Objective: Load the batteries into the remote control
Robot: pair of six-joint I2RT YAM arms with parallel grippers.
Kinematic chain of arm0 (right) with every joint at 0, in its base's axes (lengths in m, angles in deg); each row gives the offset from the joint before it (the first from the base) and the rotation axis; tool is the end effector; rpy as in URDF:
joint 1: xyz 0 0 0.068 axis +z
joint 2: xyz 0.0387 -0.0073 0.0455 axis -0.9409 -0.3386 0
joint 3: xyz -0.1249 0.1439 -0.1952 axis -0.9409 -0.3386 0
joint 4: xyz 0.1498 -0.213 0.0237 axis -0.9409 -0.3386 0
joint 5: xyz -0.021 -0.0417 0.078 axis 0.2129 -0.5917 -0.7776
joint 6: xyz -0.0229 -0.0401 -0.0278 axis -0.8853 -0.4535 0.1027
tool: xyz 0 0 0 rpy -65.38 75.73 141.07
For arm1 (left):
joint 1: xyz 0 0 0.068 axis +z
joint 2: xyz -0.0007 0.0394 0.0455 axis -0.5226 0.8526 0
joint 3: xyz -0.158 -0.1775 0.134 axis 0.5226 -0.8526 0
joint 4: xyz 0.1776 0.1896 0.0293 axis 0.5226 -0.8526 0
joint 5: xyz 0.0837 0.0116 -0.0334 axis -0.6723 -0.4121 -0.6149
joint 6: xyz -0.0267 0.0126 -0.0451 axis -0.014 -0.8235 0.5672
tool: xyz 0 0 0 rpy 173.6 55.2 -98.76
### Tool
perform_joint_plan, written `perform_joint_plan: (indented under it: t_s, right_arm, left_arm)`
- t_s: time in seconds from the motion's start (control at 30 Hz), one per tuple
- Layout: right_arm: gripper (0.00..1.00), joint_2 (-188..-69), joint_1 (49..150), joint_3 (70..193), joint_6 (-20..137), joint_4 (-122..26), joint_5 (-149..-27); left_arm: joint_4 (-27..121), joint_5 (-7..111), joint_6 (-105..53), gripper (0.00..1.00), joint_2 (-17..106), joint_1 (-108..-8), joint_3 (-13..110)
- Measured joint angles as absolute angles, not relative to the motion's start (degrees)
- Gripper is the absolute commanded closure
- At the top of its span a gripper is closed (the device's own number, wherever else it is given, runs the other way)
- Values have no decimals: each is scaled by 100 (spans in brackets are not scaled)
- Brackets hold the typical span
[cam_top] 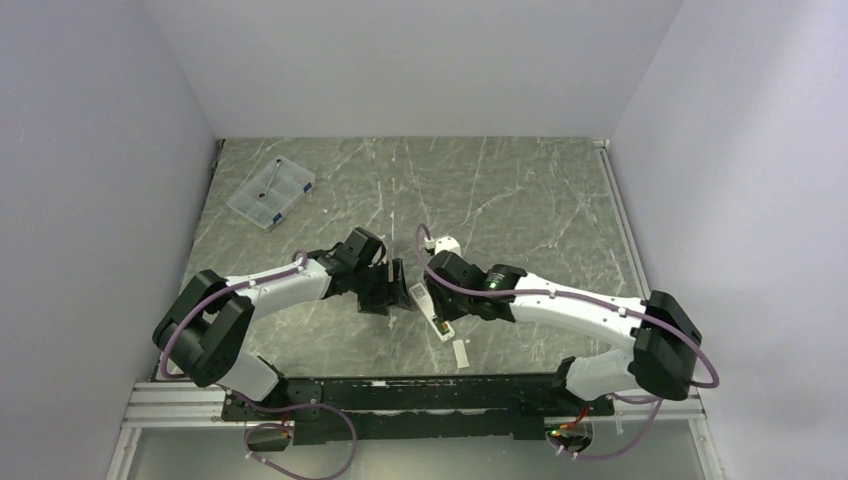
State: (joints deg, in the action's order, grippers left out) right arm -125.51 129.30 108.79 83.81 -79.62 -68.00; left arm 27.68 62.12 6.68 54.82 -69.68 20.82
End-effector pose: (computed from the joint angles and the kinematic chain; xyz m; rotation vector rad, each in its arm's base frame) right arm 0.1454 0.2279 0.2303 -0.5168 2.5191 0.3394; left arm 0.2126 -0.1810 0.1691 -0.0148 2.8059 -0.8585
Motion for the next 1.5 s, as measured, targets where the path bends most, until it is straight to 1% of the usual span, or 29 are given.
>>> perform_joint_plan:
  t_s: [0.07,0.2,0.43,0.6,0.73,1.03,1.3,1.5]
  right_arm:
    - [56,-12390,12928,10794,8431,-8017,-6778]
    - [54,-12134,12926,10496,8584,-8126,-6765]
    - [52,-11791,12917,9858,9006,-8373,-6896]
    - [52,-11349,12917,9369,9271,-8408,-7123]
    - [52,-11249,12976,9172,9480,-8414,-7261]
    - [52,-11301,13415,9032,9996,-8403,-7322]
    - [50,-11867,13977,9071,10510,-8399,-7051]
    - [49,-12226,14202,9299,10801,-8430,-6798]
  left_arm:
    - [2770,6212,668,26,5482,-6968,2089]
    - [2766,6212,668,26,5482,-6968,2089]
    - [2742,6210,661,26,5432,-6968,2089]
    - [2726,6210,663,26,5213,-6968,2087]
    - [2724,6210,665,26,5093,-6968,2084]
    - [2746,6212,672,25,4903,-6968,1901]
    - [2735,6214,674,25,4752,-6968,1794]
    - [2705,6214,674,25,4619,-6968,1709]
